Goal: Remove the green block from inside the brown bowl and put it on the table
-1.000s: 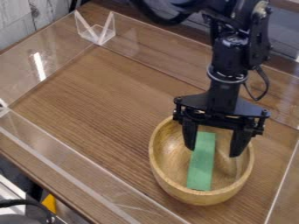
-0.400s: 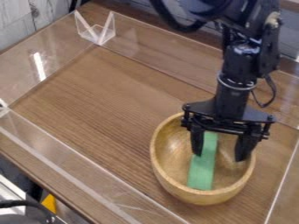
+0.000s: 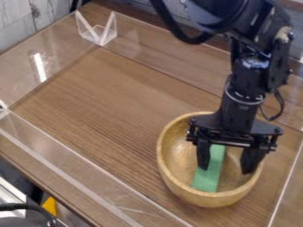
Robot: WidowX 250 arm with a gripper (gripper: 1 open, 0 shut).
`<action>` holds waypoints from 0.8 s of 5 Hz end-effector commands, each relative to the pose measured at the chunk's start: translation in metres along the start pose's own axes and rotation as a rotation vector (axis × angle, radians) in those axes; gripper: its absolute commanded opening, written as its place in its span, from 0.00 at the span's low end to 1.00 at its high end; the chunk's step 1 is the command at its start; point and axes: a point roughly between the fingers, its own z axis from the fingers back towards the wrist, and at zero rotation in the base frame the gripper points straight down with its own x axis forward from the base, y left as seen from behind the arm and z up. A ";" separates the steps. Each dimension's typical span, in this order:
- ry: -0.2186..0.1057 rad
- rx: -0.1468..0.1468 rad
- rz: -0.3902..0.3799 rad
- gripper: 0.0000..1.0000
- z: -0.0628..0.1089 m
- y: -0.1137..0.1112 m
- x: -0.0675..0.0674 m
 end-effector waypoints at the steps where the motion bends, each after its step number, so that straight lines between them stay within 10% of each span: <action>1: -0.034 -0.035 -0.030 1.00 0.011 -0.002 0.000; 4: -0.037 -0.041 -0.070 1.00 -0.002 0.019 0.017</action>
